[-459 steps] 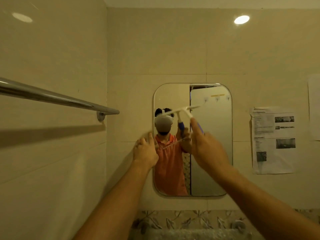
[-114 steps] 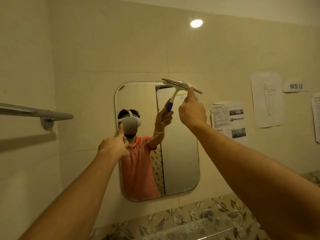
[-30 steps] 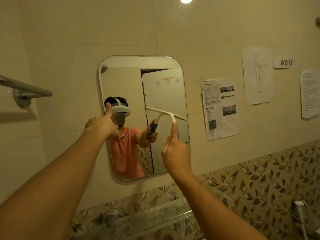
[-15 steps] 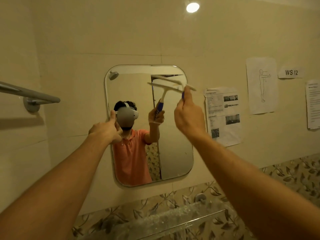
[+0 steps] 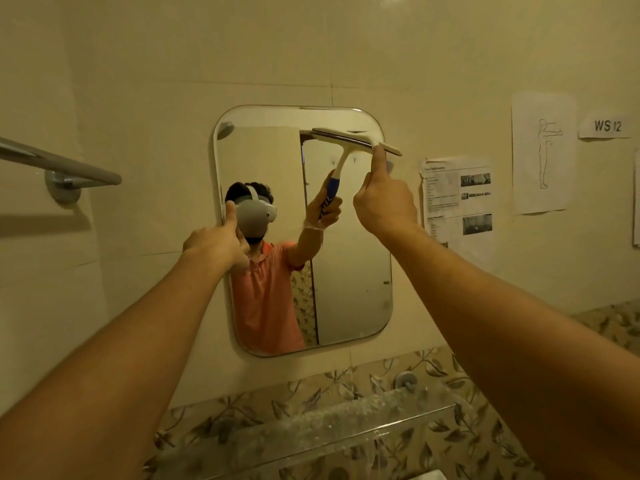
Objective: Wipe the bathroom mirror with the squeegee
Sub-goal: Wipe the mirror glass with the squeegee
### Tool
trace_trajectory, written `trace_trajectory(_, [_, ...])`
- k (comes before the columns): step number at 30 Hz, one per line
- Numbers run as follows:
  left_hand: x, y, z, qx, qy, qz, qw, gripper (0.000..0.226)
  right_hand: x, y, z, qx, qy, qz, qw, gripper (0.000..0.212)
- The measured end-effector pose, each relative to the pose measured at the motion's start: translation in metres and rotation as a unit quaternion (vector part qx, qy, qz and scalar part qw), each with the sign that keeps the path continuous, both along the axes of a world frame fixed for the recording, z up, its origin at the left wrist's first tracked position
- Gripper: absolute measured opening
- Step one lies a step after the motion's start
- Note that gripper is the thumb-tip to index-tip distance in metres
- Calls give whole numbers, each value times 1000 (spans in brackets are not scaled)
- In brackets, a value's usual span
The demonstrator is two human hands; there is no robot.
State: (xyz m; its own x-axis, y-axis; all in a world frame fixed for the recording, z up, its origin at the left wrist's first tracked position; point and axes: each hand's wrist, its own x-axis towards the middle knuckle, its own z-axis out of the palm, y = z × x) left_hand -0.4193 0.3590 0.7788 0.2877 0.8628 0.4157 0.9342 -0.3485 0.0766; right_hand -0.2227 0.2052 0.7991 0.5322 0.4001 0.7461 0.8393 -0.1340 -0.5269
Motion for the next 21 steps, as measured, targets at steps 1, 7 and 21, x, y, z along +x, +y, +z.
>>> trace_trajectory(1, [0, 0, -1, 4, 3, 0, 1000, 108, -1, -1, -8, -5, 4, 5, 1000, 73])
trace_trajectory(7, [3, 4, -5, 9, -5, 0, 1000, 103, -13, 3, -58, -31, 15, 10, 999, 73])
trace_trajectory(21, [0, -3, -3, -11, -23, -15, 1000, 109, -52, 4, -149, -92, 53, 3, 994, 78])
